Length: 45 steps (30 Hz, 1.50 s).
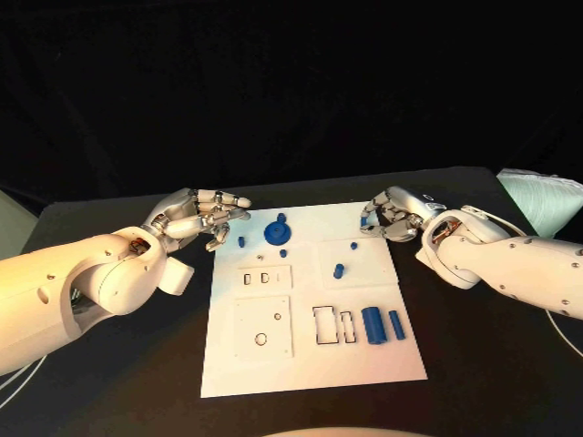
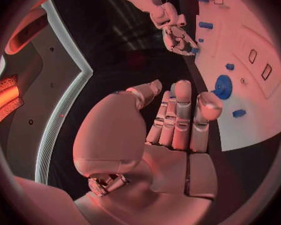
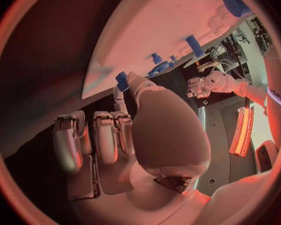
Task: Assemble the parts on the task board
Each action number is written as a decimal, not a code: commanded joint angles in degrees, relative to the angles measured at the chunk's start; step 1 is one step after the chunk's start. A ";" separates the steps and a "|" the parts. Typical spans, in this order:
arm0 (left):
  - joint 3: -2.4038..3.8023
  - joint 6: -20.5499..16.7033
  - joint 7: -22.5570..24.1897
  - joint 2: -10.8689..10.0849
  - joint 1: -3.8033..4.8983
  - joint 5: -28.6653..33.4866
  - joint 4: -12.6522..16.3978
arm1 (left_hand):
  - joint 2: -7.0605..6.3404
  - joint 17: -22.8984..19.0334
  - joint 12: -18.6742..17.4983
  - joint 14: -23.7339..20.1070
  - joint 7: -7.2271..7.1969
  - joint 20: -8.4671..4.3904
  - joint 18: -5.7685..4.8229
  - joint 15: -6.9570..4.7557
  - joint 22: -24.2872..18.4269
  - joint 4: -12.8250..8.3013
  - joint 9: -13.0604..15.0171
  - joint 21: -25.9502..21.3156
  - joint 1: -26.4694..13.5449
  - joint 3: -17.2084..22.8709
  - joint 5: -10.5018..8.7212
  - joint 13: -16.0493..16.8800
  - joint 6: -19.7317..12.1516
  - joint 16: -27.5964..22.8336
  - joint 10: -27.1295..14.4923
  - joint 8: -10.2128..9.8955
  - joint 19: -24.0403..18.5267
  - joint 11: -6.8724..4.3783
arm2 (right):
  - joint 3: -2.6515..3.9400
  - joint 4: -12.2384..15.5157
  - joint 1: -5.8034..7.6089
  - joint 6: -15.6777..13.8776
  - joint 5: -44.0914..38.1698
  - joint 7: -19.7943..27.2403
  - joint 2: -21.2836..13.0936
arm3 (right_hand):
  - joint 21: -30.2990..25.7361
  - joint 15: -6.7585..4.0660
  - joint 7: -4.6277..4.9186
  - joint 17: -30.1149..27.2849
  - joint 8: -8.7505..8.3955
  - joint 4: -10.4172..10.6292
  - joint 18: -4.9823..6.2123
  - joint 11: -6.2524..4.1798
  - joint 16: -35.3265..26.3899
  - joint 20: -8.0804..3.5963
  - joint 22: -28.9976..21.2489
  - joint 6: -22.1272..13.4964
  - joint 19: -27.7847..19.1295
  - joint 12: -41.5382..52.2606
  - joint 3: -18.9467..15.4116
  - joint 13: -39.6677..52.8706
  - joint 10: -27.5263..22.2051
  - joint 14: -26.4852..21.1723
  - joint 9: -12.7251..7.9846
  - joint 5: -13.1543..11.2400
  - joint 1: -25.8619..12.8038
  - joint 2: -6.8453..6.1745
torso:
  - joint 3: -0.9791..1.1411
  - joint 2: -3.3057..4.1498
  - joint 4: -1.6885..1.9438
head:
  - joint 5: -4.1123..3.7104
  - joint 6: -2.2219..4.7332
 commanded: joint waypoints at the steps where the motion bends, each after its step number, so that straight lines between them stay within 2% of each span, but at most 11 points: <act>1: 0.03 0.82 0.23 0.04 0.02 -0.02 0.08 | -0.05 0.08 0.19 -0.05 -0.09 -0.04 -0.15 0.03 0.02 0.05 0.05 0.15 -0.63 0.36 0.15 0.07 -0.48 -0.18 -0.22 0.02 -0.39 -0.02 | 0.06 1.92 0.08 -4.54 -0.77 -2.59 -0.50 | 0.28 -0.59 -0.14 12.16 0.43 0.04 -0.39 -0.51 0.05 -0.67 15.06 0.58 5.99 0.20 0.21 15.08 6.09 5.40 0.31 0.45 -0.37 0.11 | 0.01 -0.11 -0.04 | 0.07 0.10; 3: 0.03 0.81 0.23 0.06 0.02 -0.02 0.03 | -0.05 0.08 0.19 -0.05 -0.09 -0.04 -0.15 0.03 0.02 0.05 0.05 0.15 -0.63 0.36 0.15 0.07 -0.48 -0.18 -0.22 0.02 -0.39 -0.02 | 0.09 3.15 0.22 -5.00 -0.79 -3.01 -0.83 | 0.28 -0.66 -0.20 12.16 0.49 -0.01 -0.39 -0.58 0.05 -0.73 15.06 0.59 5.99 0.20 0.29 15.08 6.09 5.40 0.37 0.63 -0.33 0.14 | -0.01 -0.14 -0.08 | 0.02 0.18; 8: 0.03 0.79 0.24 0.16 0.02 -0.02 -0.18 | -0.05 0.08 0.19 -0.05 -0.09 -0.04 -0.15 0.03 0.02 0.05 0.05 0.15 -0.63 0.36 0.15 0.07 -0.48 -0.18 -0.22 0.02 -0.39 -0.02 | 0.18 8.93 0.81 -6.25 -1.40 -4.63 -1.80 | 0.28 -0.72 -0.20 12.17 0.46 -0.08 -0.39 -0.61 0.05 -0.79 15.06 0.43 5.99 0.20 0.38 15.08 6.09 5.40 0.41 0.79 -0.27 0.14 | -0.20 -0.38 -0.21 | 0.11 0.30; 12: 0.03 0.80 0.23 0.29 0.02 -0.01 -0.36 | -0.05 0.08 0.19 -0.05 -0.09 -0.04 -0.15 0.03 0.02 0.05 0.05 0.15 -0.63 0.36 0.15 0.07 -0.48 -0.18 -0.22 0.02 -0.39 -0.02 | 0.21 12.31 1.02 -6.74 -1.87 -5.67 -1.71 | 0.28 -0.72 -0.20 12.17 0.46 -0.08 -0.39 -0.61 0.05 -0.79 15.06 0.43 5.99 0.20 0.38 15.08 6.09 5.40 0.41 0.79 -0.27 0.14 | -0.37 -0.61 -0.28 | 0.32 0.37; 18: 0.02 0.79 0.21 0.63 0.02 0.01 -0.78 | -0.05 0.08 0.19 -0.05 -0.09 -0.04 -0.15 0.03 0.02 0.05 0.05 0.15 -0.63 0.36 0.15 0.07 -0.48 -0.18 -0.22 0.02 -0.39 -0.02 | 0.17 16.19 0.88 -7.63 -3.04 -7.16 0.99 | 0.28 -0.76 -0.16 12.11 0.39 -0.17 -0.39 -0.62 0.03 -0.88 15.06 0.16 5.99 0.20 0.56 15.08 6.09 5.39 0.44 1.01 -0.20 0.21 | -0.70 -1.03 -0.33 | 1.53 -0.04; 23: 0.02 0.76 0.20 1.03 0.01 0.02 -0.98 | -0.05 0.08 0.19 -0.05 -0.09 -0.04 -0.15 0.03 0.02 0.05 0.05 0.15 -0.63 0.36 0.15 0.07 -0.48 -0.18 -0.22 0.02 -0.39 -0.02 | -0.09 16.44 0.04 -8.70 -5.18 -7.92 4.79 | 0.28 -0.77 -0.12 12.14 0.33 -0.21 -0.39 -0.60 0.04 -0.91 15.06 0.00 5.99 0.20 0.62 15.08 6.09 5.40 0.45 1.09 -0.18 0.19 | -1.16 -1.31 -0.34 | 2.29 -0.57; 27: 0.02 0.65 0.15 1.27 0.01 0.03 -1.13 | -0.05 0.08 0.19 -0.05 -0.09 -0.04 -0.15 0.03 0.02 0.05 0.05 0.15 -0.63 0.36 0.15 0.07 -0.48 -0.18 -0.22 0.02 -0.39 -0.02 | -0.22 15.92 -1.24 -9.35 -7.48 -9.86 7.79 | 0.28 -0.77 -0.11 12.02 0.32 -0.24 -0.39 -0.59 0.00 -0.92 15.06 -0.06 5.99 0.20 0.66 15.08 6.09 5.37 0.46 1.19 -0.17 0.19 | -1.29 -1.34 -0.22 | 2.96 -1.00; 29: 0.02 0.57 0.12 1.37 0.02 0.03 -1.21 | -0.05 0.08 0.19 -0.05 -0.09 -0.04 -0.15 0.03 0.02 0.05 0.05 0.15 -0.63 0.36 0.15 0.07 -0.48 -0.18 -0.22 0.02 -0.39 -0.02 | -0.28 15.49 -2.04 -9.58 -8.96 -11.23 9.32 | 0.28 -0.77 -0.08 11.93 0.31 -0.23 -0.39 -0.58 -0.04 -0.93 15.06 -0.11 5.99 0.20 0.66 15.08 6.09 5.35 0.47 1.25 -0.21 0.15 | -1.19 -1.26 -0.26 | 3.33 -1.16; 34: 0.02 0.36 0.07 1.52 0.02 0.03 -1.28 | -0.05 -0.14 0.33 -0.16 -0.06 0.01 -0.09 0.08 -0.26 0.00 0.07 0.03 -0.64 0.47 0.15 0.12 -0.57 -0.36 -0.32 0.01 -0.61 0.01 | -0.50 14.21 -3.56 -9.16 -12.40 -14.05 12.28 | 0.28 -0.76 -0.07 11.81 0.30 -0.37 -0.39 -0.56 -0.08 -0.94 15.06 -0.21 5.99 0.20 0.68 15.08 6.09 5.32 0.52 1.35 -0.15 -0.04 | -1.17 -1.17 -0.14 | 3.80 -1.66; 39: 0.02 0.23 0.15 1.48 0.02 0.03 -1.17 | -0.05 -0.14 0.33 -0.16 -0.06 0.01 -0.09 0.08 -0.26 0.00 0.07 0.03 -0.64 0.47 0.15 0.12 -0.57 -0.36 -0.32 0.01 -0.61 0.01 | -0.94 12.67 -4.40 -8.21 -14.63 -15.61 14.21 | 0.28 -0.75 -0.05 11.81 0.30 -0.43 -0.39 -0.55 -0.08 -0.95 15.06 -0.25 5.99 0.20 0.67 15.08 6.09 5.32 0.54 1.39 -0.16 -0.17 | -1.27 -1.08 -0.16 | 3.97 -1.96; 45: 0.02 0.49 -0.07 1.51 0.02 -0.09 -1.15 | -0.06 -0.20 0.39 -0.22 -0.07 0.02 -0.09 0.08 -0.24 -0.03 0.08 0.04 -0.63 0.50 0.15 0.14 -0.56 -0.43 -0.32 0.03 -0.61 0.00 | -1.25 11.44 -5.33 -7.66 -16.60 -16.98 15.66 | 0.28 -0.75 -0.06 11.83 0.32 -0.43 -0.39 -0.55 -0.07 -0.95 15.06 -0.23 5.99 0.20 0.68 15.08 6.09 5.33 0.56 1.38 -0.16 -0.18 | -1.15 -1.06 -0.22 | 4.10 -2.20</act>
